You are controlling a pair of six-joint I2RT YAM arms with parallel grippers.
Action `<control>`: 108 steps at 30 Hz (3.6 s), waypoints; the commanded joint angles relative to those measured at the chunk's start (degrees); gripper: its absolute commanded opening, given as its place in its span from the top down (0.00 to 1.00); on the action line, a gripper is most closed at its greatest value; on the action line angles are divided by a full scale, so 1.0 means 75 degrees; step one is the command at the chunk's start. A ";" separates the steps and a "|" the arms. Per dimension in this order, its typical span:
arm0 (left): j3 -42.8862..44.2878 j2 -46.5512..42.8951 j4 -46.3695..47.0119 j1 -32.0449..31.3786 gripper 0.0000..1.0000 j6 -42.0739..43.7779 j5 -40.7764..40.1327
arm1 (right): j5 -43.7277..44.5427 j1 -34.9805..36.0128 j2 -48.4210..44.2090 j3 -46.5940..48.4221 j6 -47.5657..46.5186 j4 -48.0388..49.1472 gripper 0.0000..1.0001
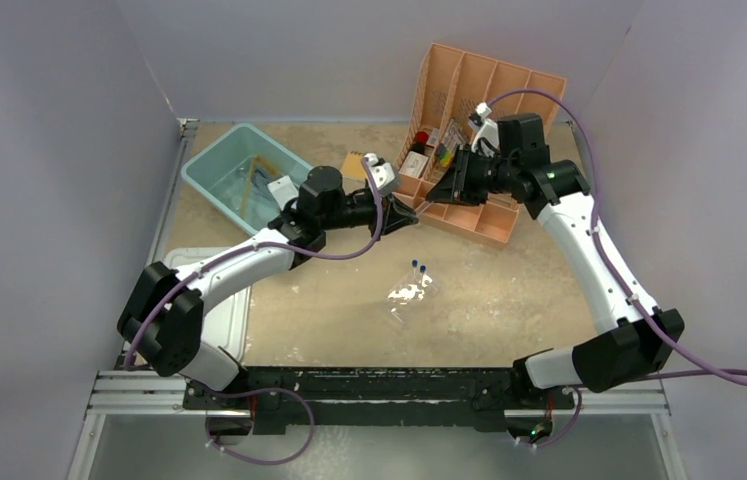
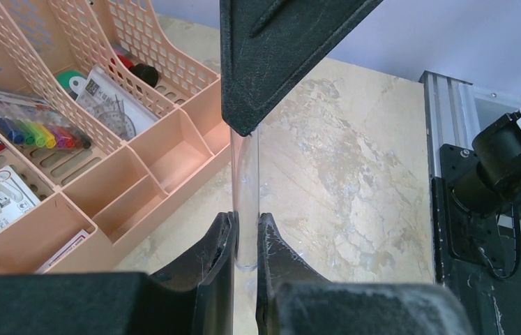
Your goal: Organize the chemistry lab equipment
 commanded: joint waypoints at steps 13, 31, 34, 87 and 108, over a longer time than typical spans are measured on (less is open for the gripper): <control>-0.0137 -0.0287 -0.0013 0.0181 0.62 -0.1839 -0.3033 | 0.3109 0.0005 -0.1038 -0.1084 -0.2148 0.0664 0.91; -0.0384 -0.0159 -0.0787 0.0278 0.63 -0.3879 -0.5302 | 0.6613 0.3081 -0.2139 -0.4169 -0.1578 0.2068 0.92; -0.0379 -0.0200 -0.0871 0.0275 0.64 -0.3891 -0.5382 | 0.6754 0.3401 -0.2348 -0.4447 -0.1318 0.2184 0.92; -0.0493 -0.0547 -0.1617 0.0277 0.64 -0.3605 -0.5585 | 0.6730 0.4314 -0.1576 -0.5713 -0.1135 0.3588 0.64; -0.0044 -0.1751 -0.4626 0.0288 0.58 -0.4277 -0.8438 | 0.6551 0.4188 -0.1291 -0.3628 -0.0766 0.2325 0.43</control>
